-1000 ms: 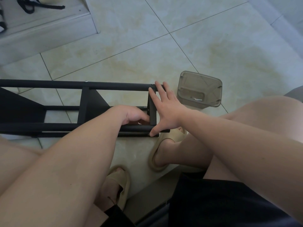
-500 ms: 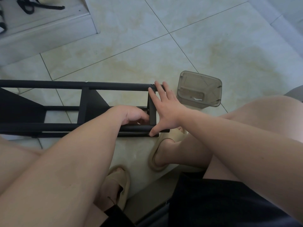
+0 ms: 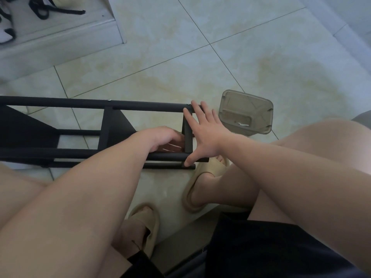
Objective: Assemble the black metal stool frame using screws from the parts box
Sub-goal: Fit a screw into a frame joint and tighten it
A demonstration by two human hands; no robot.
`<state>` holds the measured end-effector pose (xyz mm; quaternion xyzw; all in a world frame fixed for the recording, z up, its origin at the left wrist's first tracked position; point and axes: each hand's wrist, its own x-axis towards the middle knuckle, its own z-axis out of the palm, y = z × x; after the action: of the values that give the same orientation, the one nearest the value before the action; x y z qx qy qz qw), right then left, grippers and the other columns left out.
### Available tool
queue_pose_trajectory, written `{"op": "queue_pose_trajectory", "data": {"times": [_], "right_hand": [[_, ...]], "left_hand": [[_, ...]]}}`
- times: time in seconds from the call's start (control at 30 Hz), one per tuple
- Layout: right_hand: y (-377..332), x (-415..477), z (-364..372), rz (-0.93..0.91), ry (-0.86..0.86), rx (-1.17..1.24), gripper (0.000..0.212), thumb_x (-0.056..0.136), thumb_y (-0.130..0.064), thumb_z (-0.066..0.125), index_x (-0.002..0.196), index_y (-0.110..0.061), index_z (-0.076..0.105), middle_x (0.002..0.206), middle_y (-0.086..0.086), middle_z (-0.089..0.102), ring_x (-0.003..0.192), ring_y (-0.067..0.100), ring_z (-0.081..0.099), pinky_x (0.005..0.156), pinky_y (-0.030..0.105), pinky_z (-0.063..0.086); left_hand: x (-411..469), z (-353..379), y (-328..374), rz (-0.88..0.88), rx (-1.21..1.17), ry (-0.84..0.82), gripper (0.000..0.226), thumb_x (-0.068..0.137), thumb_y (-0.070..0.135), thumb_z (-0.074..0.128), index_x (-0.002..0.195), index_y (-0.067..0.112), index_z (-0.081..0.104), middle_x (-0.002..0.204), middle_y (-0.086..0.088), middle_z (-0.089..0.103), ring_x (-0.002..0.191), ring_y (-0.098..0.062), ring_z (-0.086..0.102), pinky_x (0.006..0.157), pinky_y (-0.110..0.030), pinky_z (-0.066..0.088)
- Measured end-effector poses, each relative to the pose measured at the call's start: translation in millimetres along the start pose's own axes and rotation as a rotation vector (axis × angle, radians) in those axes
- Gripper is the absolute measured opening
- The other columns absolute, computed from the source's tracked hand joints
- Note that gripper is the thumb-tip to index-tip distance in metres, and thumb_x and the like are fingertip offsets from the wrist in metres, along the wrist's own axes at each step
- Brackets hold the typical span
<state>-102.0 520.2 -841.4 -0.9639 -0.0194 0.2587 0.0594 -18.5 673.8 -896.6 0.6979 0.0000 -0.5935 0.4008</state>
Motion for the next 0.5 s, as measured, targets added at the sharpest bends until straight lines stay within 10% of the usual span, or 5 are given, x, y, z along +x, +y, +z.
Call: {"op": "queue_pose_trajectory", "data": {"times": [0.27, 0.37, 0.5], "right_hand": [[-6.8, 17.2, -17.5, 0.002, 0.112, -0.039, 0.119, 0.068, -0.079, 0.069, 0.161, -0.027, 0.014, 0.170, 0.001, 0.000, 0.156, 0.026, -0.005, 0.122, 0.061, -0.006], [-20.0, 21.1, -16.4, 0.027, 0.229, -0.014, 0.075, 0.086, -0.061, 0.066, 0.149, -0.026, 0.041, 0.163, 0.001, 0.028, 0.150, 0.027, 0.026, 0.121, 0.053, 0.018], [-34.5, 25.4, -10.2, 0.088, 0.287, 0.071, 0.046, 0.101, -0.040, 0.053, 0.143, -0.023, 0.043, 0.132, 0.002, 0.058, 0.112, 0.030, 0.060, 0.084, 0.041, 0.048]], "left_hand": [[-43.3, -25.5, 21.5, 0.011, 0.814, 0.328, 0.042, 0.101, 0.044, 0.046, 0.091, 0.011, 0.071, 0.093, -0.008, 0.066, 0.090, -0.026, 0.060, 0.085, -0.037, 0.045], [-63.2, -40.7, 23.7, 0.003, 0.768, 0.436, 0.053, 0.104, 0.046, 0.038, 0.082, 0.010, 0.070, 0.086, -0.007, 0.065, 0.087, -0.027, 0.058, 0.080, -0.036, 0.040], [-80.6, -61.4, 22.1, -0.039, 0.840, 0.478, 0.057, 0.102, 0.054, 0.042, 0.125, 0.007, 0.062, 0.124, -0.013, 0.062, 0.109, -0.030, 0.056, 0.088, -0.035, 0.040]]}}
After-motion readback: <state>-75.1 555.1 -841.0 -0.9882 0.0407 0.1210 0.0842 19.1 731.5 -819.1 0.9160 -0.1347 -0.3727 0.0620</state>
